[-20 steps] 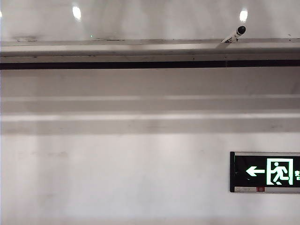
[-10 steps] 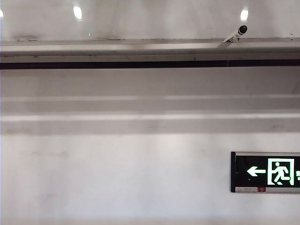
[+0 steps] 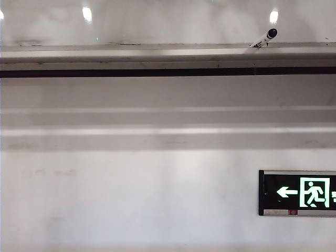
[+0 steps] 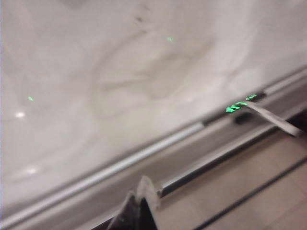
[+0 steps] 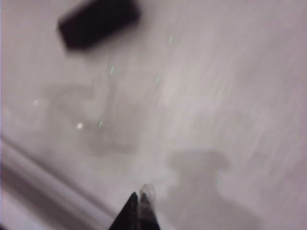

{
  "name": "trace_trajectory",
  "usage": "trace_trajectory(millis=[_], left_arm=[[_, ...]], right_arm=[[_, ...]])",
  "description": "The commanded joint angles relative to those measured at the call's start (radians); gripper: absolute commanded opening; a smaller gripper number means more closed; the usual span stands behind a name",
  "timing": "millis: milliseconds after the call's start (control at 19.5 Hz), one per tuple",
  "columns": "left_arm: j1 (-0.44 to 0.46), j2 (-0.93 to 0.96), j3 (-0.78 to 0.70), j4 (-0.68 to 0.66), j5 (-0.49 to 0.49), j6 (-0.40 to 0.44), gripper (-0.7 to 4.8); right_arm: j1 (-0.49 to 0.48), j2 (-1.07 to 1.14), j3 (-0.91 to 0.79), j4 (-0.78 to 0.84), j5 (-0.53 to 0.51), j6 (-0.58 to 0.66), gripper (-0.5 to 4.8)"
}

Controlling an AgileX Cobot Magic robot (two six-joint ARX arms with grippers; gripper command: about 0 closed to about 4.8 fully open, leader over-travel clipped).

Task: Wipe the whiteboard clean using the black magnetic whiteboard eraser attached to the whiteboard.

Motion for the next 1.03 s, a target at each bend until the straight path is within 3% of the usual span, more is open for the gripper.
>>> trace_trajectory(millis=[51, 256, 410, 615, 820, 1025], left_arm=[[-0.003, -0.069, -0.027, -0.023, -0.020, -0.030, -0.06], [-0.003, -0.198, -0.173, -0.097, -0.025, -0.108, -0.06], [-0.004, -0.360, -0.372, -0.026, -0.062, -0.159, -0.06], [-0.004, -0.659, -0.824, 0.287, -0.104, -0.155, -0.06], [-0.004, -1.004, -1.381, 0.670, -0.007, -0.131, -0.06], [-0.004, -1.258, -1.788, 0.887, -0.019, -0.142, -0.06]], right_arm=[[0.002, -0.133, -0.224, 0.147, 0.002, 0.056, -0.01], [0.002, -0.296, -0.522, 0.257, 0.002, 0.056, -0.01], [0.002, -0.393, -0.699, 0.257, 0.005, 0.110, -0.01], [0.002, -0.538, -0.916, 0.274, 0.043, 0.140, -0.01], [0.002, -0.711, -1.111, 0.319, 0.111, 0.150, 0.01], [0.002, -0.875, -1.239, 0.303, 0.198, 0.150, 0.27]])
